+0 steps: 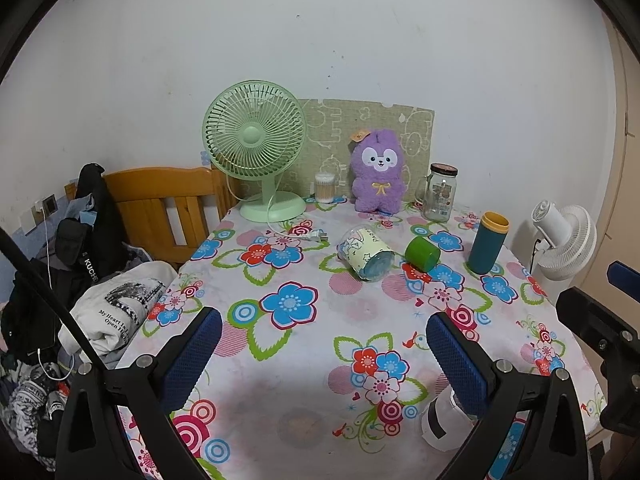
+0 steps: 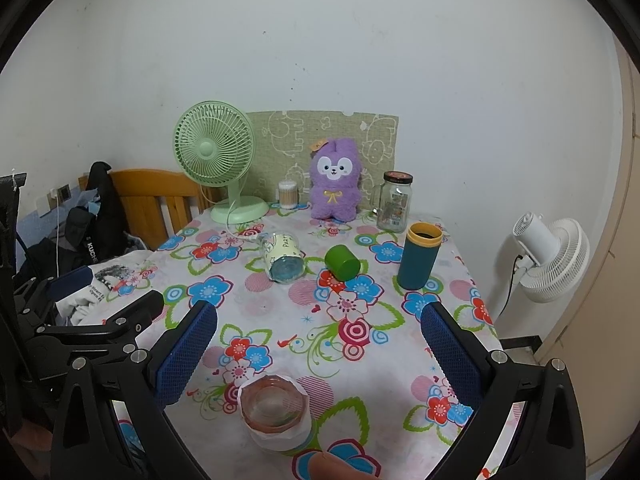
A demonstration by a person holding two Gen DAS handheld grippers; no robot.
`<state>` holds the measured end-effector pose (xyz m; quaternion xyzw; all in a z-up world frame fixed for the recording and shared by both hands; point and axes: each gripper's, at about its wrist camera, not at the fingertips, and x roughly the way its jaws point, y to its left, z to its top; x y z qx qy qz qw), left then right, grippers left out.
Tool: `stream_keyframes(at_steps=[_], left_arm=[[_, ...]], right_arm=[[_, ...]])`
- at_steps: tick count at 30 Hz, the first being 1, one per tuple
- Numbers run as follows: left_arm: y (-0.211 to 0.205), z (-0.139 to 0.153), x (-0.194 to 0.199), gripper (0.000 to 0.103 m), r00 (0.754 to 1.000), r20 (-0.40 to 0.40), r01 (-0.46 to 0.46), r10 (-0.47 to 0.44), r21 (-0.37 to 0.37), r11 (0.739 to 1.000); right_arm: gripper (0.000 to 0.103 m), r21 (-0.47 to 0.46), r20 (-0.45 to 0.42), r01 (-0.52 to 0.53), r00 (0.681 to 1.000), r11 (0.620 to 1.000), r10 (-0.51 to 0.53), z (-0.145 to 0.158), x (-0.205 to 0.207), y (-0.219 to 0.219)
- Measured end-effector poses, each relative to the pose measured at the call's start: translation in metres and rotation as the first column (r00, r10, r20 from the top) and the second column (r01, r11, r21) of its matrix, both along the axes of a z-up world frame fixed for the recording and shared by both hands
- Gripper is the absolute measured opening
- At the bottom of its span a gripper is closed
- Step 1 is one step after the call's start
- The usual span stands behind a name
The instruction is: Flip cup upside down
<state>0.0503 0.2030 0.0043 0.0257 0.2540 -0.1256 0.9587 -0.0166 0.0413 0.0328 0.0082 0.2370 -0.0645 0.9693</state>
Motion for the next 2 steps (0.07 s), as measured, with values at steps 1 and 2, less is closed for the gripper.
stream_keyframes(at_steps=[1, 2], left_arm=[[-0.0008, -0.0006, -0.0003, 0.103, 1.0, 0.002, 0.0, 0.0, 0.0, 1.0], [-0.0014, -0.0006, -0.0003, 0.103, 1.0, 0.004, -0.002, 0.002, 0.001, 1.0]], right_arm=[[0.103, -0.001, 0.001, 0.0, 1.0, 1.0, 0.0, 0.0, 0.0, 0.0], [0.103, -0.001, 0.001, 0.001, 1.0, 1.0, -0.001, 0.0, 0.0, -0.0001]])
